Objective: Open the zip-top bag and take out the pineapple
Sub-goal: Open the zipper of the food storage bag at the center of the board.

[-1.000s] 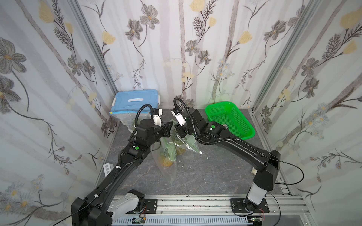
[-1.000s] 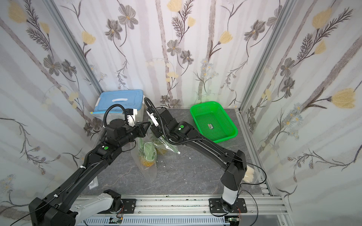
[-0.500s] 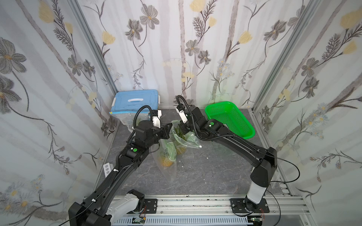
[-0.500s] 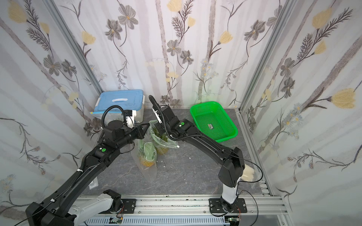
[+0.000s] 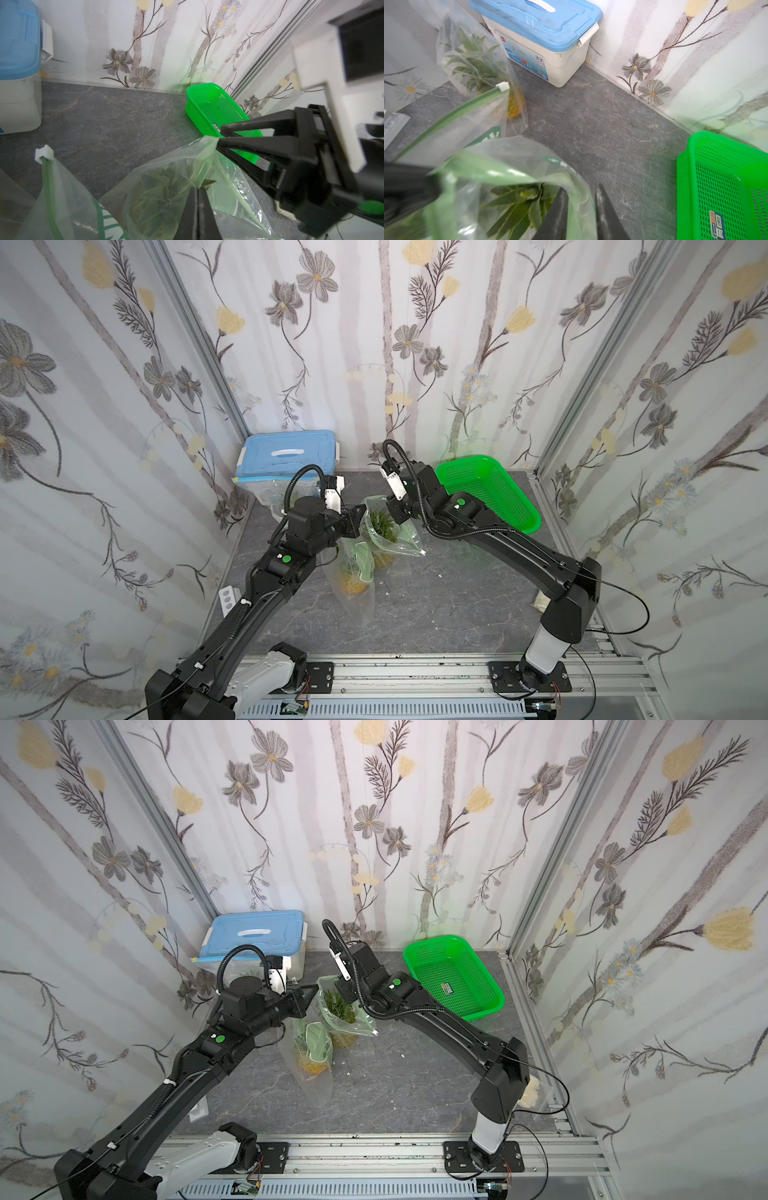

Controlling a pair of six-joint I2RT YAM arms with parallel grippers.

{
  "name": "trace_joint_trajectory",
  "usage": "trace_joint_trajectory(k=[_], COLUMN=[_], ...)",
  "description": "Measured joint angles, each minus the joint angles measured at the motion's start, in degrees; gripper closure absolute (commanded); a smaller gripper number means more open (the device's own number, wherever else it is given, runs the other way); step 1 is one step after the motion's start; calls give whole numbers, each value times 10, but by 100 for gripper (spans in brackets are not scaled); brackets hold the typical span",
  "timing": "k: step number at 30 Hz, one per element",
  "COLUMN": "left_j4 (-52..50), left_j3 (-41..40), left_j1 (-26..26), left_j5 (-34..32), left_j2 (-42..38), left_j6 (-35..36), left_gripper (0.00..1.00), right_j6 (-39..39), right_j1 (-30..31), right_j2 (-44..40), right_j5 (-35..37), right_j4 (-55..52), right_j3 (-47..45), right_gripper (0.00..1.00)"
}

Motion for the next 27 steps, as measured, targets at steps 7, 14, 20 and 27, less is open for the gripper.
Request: trace_joint_trajectory(k=[7, 14, 20, 27], left_j4=[3, -12, -33, -37], left_j3=[0, 8, 18, 15], left_j1=[2, 8, 12, 15], left_j5=[1, 5, 7, 15], left_j2=[7, 1, -5, -6], left_j6=[0, 14, 29, 30], left_gripper=[100, 100, 100, 100], right_j6=[35, 102, 162, 202], right_j1=[41, 46, 49, 57], right_j2=[-55, -54, -52, -34], right_j5=[5, -12, -33, -50], right_j4=[-13, -8, 3, 8], right_j3=[-23, -71, -103, -110], right_gripper=[70, 71, 71, 59])
